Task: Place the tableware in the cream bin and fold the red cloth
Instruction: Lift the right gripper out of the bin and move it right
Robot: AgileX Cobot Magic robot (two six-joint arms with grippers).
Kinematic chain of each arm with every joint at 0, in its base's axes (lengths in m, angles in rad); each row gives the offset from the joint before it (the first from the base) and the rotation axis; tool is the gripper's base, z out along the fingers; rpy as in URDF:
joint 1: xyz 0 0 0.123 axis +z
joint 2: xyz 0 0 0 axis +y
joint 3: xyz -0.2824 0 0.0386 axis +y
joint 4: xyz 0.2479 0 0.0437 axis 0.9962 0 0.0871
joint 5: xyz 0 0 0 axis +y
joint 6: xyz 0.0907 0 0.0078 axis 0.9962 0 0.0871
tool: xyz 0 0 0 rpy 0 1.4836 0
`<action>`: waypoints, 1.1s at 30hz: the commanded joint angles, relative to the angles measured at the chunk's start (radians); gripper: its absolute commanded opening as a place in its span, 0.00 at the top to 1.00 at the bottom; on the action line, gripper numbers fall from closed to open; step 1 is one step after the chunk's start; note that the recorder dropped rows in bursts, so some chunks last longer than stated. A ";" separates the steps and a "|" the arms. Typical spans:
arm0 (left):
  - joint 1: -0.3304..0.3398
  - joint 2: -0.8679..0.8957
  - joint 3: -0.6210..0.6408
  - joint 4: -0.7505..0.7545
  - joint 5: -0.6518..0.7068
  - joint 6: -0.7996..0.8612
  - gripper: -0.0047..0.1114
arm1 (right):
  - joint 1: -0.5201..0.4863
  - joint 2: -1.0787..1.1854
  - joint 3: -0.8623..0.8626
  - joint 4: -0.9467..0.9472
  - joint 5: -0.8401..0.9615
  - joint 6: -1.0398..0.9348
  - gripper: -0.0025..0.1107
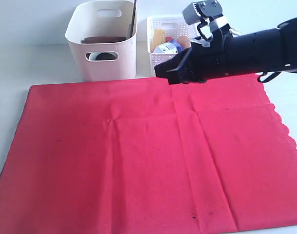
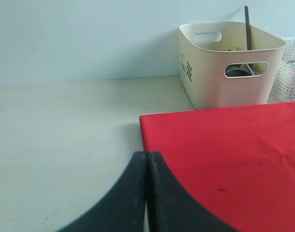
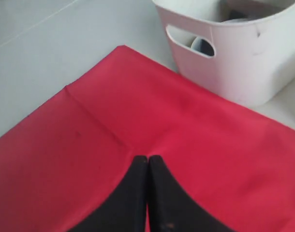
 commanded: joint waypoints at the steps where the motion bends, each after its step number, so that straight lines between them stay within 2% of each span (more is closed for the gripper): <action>1: 0.001 -0.006 -0.001 -0.008 -0.003 -0.003 0.95 | -0.002 -0.039 0.068 0.024 -0.002 -0.052 0.98; 5: 0.001 -0.006 -0.001 -0.008 -0.003 -0.003 0.95 | -0.002 -0.033 0.075 -0.024 0.000 -0.044 0.98; 33: 0.001 -0.006 -0.001 -0.008 -0.003 -0.003 0.95 | -0.002 -0.033 0.075 -0.021 0.000 -0.046 0.98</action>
